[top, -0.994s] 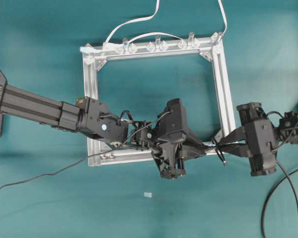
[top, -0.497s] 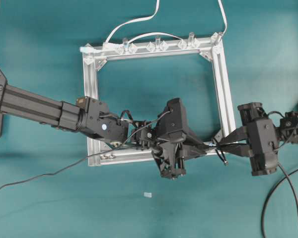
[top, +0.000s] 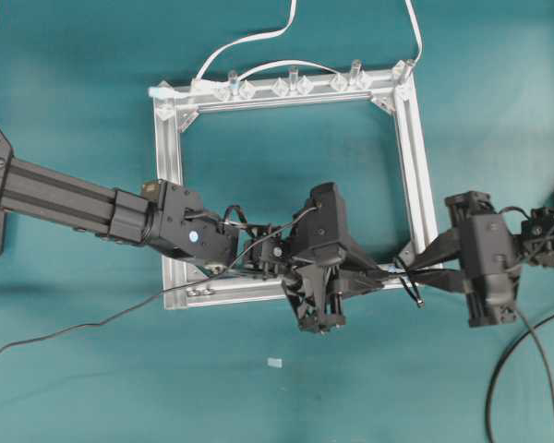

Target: Insert the wire through the string loop located on the right side.

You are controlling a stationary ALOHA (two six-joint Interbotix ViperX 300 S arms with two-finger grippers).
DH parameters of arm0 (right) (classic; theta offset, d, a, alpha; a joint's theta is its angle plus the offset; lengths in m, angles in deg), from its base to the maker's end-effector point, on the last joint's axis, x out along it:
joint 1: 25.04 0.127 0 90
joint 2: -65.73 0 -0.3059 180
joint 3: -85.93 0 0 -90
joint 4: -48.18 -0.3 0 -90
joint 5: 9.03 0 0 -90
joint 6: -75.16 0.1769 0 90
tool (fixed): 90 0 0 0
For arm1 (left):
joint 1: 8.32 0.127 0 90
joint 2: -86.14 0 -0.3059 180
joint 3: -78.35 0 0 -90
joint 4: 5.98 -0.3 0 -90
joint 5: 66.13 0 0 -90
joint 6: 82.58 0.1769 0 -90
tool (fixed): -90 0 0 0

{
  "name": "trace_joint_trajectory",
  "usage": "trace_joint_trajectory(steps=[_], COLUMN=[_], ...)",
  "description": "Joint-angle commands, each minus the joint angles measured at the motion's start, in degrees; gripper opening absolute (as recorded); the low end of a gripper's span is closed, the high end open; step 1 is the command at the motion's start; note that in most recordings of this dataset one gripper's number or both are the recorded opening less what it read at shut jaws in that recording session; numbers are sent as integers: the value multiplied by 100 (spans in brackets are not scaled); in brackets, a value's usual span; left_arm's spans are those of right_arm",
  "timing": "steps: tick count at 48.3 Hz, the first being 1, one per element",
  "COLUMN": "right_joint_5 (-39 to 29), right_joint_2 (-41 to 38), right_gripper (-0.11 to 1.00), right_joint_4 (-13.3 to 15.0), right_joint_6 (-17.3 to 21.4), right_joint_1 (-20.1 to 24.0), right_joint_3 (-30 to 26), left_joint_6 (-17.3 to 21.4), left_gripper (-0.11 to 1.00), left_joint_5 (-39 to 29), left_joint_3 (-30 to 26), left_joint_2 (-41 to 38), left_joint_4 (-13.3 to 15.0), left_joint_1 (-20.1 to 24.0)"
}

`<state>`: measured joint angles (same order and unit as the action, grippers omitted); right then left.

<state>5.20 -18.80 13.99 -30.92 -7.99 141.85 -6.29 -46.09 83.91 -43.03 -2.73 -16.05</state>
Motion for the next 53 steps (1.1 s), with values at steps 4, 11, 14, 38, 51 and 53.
trace_joint_trajectory(steps=[4,11,14,38,51,53], right_joint_5=[0,9,9,9,35,35], right_joint_2=[185,422,536,1178,1160,1151], right_gripper=[61,88,87,87,87,87], right_joint_4=[9,9,9,-9,-18,-18], right_joint_6=[18,35,44,220,220,220], right_joint_1=[9,9,9,9,9,0], right_joint_3=[53,193,290,686,703,703], left_joint_6=[9,18,18,-9,-26,-35], left_gripper=[20,20,20,20,20,20], left_joint_5=[9,0,9,-633,-993,-1028], left_joint_3=[-79,35,141,1318,2048,2136], left_joint_2=[246,378,448,1512,2294,2417], left_joint_4=[-18,-18,-18,-18,0,9], left_joint_1=[-18,-18,-9,-18,-18,-18])
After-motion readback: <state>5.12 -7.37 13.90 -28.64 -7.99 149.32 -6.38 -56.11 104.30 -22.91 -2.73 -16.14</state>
